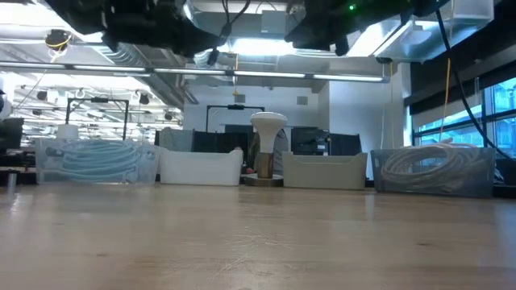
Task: Pick & Place USB Port
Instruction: Put the black USB cable into the gray bin
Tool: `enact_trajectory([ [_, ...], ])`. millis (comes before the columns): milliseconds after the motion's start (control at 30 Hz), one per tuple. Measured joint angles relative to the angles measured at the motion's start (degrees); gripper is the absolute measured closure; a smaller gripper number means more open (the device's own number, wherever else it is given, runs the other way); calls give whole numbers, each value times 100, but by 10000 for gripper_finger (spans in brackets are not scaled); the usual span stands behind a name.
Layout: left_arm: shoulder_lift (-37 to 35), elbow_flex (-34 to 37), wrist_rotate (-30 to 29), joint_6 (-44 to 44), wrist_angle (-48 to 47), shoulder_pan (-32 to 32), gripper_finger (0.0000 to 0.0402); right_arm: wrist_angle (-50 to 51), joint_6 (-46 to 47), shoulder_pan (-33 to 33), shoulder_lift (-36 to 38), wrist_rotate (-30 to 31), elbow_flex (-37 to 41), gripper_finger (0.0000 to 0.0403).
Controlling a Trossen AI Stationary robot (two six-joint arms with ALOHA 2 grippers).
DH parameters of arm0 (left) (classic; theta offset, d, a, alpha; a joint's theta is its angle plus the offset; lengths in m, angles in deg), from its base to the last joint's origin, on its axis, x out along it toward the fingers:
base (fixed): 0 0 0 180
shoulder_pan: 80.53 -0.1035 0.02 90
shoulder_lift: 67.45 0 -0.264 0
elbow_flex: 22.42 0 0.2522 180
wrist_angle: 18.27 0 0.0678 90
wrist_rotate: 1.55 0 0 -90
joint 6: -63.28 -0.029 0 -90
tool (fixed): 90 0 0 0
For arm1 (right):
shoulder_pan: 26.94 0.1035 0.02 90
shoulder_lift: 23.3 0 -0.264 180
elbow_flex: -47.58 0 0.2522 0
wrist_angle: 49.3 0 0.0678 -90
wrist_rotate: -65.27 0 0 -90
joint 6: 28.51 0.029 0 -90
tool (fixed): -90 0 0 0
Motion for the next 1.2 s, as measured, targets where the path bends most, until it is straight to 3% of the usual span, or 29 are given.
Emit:
enact_trajectory([
  [200, 744, -2, 812, 417, 1164, -266, 385, -96, 120, -192, -4, -685, -6, 240],
  [433, 1299, -99, 1134, 837, 2338, -265, 386, -273, 135, -200, -4, -1197, -13, 240],
  [1200, 3228, -2172, 1813, 1002, 2251, 17, 386, -579, 15, -198, -13, -1800, -13, 240],
])
